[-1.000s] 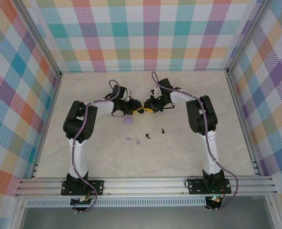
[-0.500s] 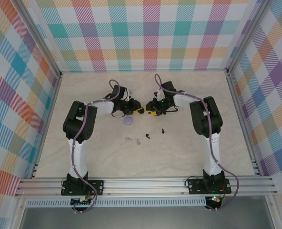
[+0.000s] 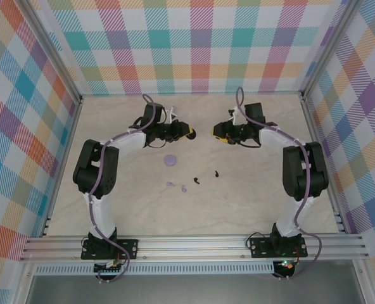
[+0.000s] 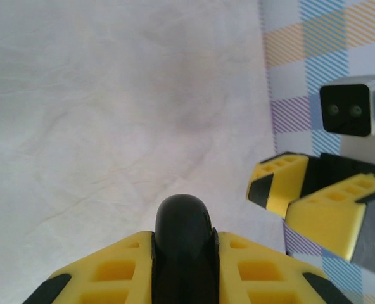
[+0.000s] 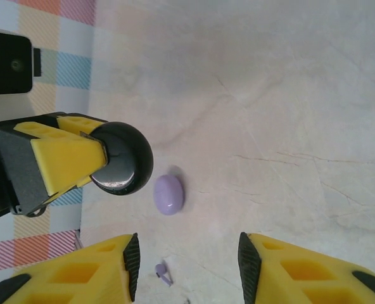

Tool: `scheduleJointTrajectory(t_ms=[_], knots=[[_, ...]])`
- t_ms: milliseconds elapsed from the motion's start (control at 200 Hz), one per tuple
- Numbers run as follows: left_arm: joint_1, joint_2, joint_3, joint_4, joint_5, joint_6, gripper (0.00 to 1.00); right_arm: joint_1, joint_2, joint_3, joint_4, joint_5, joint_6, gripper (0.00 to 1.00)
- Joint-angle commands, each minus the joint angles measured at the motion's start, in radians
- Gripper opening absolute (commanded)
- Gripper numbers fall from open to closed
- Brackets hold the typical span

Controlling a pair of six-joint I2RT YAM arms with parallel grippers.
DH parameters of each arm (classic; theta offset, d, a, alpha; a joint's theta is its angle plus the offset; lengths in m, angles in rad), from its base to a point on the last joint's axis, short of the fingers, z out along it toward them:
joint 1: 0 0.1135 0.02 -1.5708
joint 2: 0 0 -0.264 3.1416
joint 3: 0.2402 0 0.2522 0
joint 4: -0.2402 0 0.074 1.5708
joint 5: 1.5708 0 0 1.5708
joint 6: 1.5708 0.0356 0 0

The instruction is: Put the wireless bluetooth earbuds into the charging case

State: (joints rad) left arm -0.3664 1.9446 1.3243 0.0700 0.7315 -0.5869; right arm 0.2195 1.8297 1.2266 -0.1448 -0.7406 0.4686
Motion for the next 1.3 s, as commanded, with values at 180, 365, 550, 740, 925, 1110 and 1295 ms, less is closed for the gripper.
scheduleJointTrajectory(t_ms=[180, 365, 550, 740, 925, 1110, 1295], knots=[[-0.017, -0.186, 0.009, 0.028, 0.19, 0.129, 0.17, -0.005, -0.165, -0.015, 0.061, -0.21, -0.084, 0.52], [-0.03, -0.276, 0.012, 0.025, 0.24, 0.171, 0.18, -0.002, -0.229, 0.002, 0.063, -0.273, -0.083, 0.56], [-0.046, -0.303, 0.034, 0.005, 0.264, 0.194, 0.18, 0.012, -0.28, 0.012, 0.068, -0.3, -0.101, 0.62], [-0.073, -0.314, 0.054, 0.005, 0.281, 0.203, 0.18, 0.033, -0.285, 0.036, 0.073, -0.341, -0.112, 0.63], [-0.089, -0.335, 0.058, 0.005, 0.292, 0.213, 0.18, 0.055, -0.294, 0.042, 0.11, -0.374, -0.12, 0.59], [-0.095, -0.351, 0.055, -0.002, 0.293, 0.224, 0.18, 0.067, -0.284, 0.053, 0.123, -0.405, -0.117, 0.52], [-0.098, -0.352, 0.052, 0.001, 0.295, 0.224, 0.17, 0.076, -0.287, 0.049, 0.145, -0.43, -0.114, 0.48]])
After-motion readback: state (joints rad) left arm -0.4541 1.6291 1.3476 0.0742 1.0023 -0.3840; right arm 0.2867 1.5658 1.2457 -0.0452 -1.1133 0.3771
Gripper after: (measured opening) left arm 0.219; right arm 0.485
